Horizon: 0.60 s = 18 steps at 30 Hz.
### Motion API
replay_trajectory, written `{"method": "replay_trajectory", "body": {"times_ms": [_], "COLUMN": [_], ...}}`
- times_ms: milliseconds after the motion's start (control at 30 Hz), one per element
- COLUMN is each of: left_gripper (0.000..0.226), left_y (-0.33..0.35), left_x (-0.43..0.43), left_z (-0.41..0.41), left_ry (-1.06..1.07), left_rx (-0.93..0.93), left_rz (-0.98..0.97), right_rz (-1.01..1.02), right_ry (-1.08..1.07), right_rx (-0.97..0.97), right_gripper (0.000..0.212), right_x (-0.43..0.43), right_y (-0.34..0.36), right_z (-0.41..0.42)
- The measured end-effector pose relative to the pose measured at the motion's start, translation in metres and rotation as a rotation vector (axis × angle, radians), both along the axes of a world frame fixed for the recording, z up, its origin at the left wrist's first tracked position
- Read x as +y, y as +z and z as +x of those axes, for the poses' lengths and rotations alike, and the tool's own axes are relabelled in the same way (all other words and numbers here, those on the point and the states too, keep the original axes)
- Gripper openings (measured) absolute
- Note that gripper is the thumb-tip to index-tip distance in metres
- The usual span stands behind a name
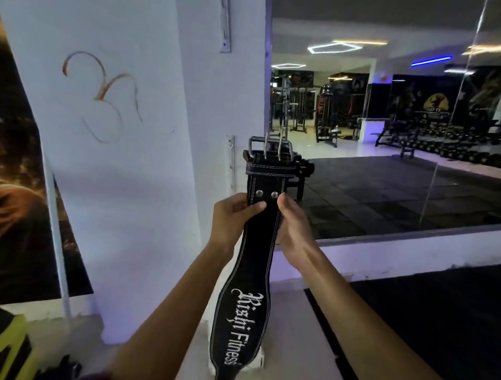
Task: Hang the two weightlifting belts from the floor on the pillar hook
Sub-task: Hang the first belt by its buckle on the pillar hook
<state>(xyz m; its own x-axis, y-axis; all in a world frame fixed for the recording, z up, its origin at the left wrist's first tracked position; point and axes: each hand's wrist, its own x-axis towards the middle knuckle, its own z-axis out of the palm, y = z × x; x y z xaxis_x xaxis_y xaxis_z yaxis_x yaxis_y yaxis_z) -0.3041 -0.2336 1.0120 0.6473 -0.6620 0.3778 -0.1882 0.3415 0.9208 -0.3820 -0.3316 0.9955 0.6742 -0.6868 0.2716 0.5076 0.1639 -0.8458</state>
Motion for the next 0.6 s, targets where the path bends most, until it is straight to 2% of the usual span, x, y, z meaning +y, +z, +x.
{"method": "replay_trajectory", "body": {"times_ms": [133, 200, 267, 300, 367, 500, 600], "left_gripper": [0.017, 0.017, 0.022, 0.024, 0.022, 0.012, 0.013], "left_y": [0.02, 0.026, 0.03, 0.031, 0.029, 0.03, 0.031], "left_x": [0.001, 0.001, 0.0, 0.0, -0.001, -0.003, -0.009], "left_z": [0.008, 0.01, 0.013, 0.014, 0.016, 0.018, 0.02], "left_ry": [0.008, 0.006, 0.002, 0.003, -0.001, 0.005, 0.009], "left_rx": [0.004, 0.0, 0.009, 0.017, 0.019, 0.022, 0.06], "left_rz": [-0.062, -0.107, -0.139, -0.145, -0.149, -0.151, -0.157], "right_rz": [-0.23, -0.338, -0.408, -0.424, -0.419, -0.301, -0.298], "right_ry": [-0.098, -0.168, -0.141, -0.113, -0.112, -0.171, -0.146], "right_rx": [0.043, 0.154, 0.308, 0.36, 0.359, 0.219, 0.285], "right_gripper": [0.009, 0.012, 0.007, 0.013, 0.012, 0.015, 0.004], "right_x": [0.001, -0.001, 0.002, 0.005, 0.004, 0.002, 0.002], "right_y": [-0.002, -0.033, -0.071, -0.082, -0.08, -0.039, -0.082], "right_z": [0.002, 0.002, -0.003, -0.007, -0.007, 0.003, -0.009]}}
